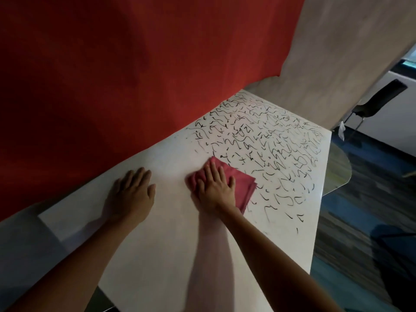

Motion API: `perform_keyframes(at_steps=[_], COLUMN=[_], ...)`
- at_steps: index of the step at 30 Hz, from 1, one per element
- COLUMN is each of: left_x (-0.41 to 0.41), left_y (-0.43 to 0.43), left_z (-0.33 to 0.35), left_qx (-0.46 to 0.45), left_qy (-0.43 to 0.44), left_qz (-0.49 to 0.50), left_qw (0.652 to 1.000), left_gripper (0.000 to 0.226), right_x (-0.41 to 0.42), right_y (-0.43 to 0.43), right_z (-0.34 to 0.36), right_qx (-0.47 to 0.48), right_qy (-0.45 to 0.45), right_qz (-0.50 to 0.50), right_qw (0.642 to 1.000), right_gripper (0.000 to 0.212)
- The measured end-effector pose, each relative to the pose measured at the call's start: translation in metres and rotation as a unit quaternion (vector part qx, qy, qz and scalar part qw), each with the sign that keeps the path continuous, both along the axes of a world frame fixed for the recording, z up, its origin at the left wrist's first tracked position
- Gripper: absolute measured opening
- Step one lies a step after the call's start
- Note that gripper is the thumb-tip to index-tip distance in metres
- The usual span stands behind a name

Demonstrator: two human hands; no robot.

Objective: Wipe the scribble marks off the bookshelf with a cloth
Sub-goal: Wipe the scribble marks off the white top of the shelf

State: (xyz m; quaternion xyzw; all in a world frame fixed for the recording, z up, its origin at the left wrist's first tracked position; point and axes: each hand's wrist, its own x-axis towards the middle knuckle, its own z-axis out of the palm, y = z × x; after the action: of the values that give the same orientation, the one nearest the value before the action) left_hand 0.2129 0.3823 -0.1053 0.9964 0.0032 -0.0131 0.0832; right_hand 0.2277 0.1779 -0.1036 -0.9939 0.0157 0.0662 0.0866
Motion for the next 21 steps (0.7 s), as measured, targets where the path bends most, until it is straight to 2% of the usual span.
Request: perform_keyframes(at_steps=[3,5,7,10,13,15,17,19,21], left_x=[0.004,0.007,0.005,-0.002,-0.006,-0.006,-0.003,-0.004,-0.004], left_y=[-0.018,-0.025,-0.03,-0.032,-0.032,-0.032,-0.032,-0.033,-0.032], left_z=[0.011,0.013,0.01,-0.007,-0.016,-0.019,-0.021,-0.021,-0.021], left_qx=[-0.001,-0.016,-0.016,-0.001,0.008,0.009,0.018,0.031,0.029], left_qy=[0.071,0.09,0.098,0.061,0.009,0.001,-0.009,-0.003,-0.009], left_qz=[0.037,0.064,0.08,0.08,0.079,0.08,0.084,0.082,0.081], left_qw=[0.997,0.994,0.992,0.995,0.997,0.997,0.996,0.996,0.996], left_gripper=[0.059,0.066,0.072,0.076,0.077,0.077,0.077,0.078,0.078], right_x=[-0.022,-0.063,-0.111,-0.151,-0.126,-0.097,-0.079,-0.085,-0.111], right_y=[-0.013,-0.032,-0.063,-0.113,-0.132,-0.124,-0.098,-0.063,-0.034], right_z=[0.001,0.0,-0.002,-0.002,0.004,0.003,0.0,-0.003,-0.004], right_qx=[0.0,0.013,0.025,-0.011,-0.044,-0.023,-0.014,-0.015,-0.006], right_qy=[0.001,-0.023,-0.048,-0.052,-0.012,-0.001,0.01,0.002,-0.029], right_qz=[0.058,0.109,0.124,0.027,-0.146,-0.217,-0.195,-0.116,-0.03], right_qw=[0.998,0.994,0.991,0.998,0.988,0.976,0.981,0.993,0.999], right_gripper=[0.063,0.075,0.079,0.079,0.092,0.086,0.083,0.09,0.089])
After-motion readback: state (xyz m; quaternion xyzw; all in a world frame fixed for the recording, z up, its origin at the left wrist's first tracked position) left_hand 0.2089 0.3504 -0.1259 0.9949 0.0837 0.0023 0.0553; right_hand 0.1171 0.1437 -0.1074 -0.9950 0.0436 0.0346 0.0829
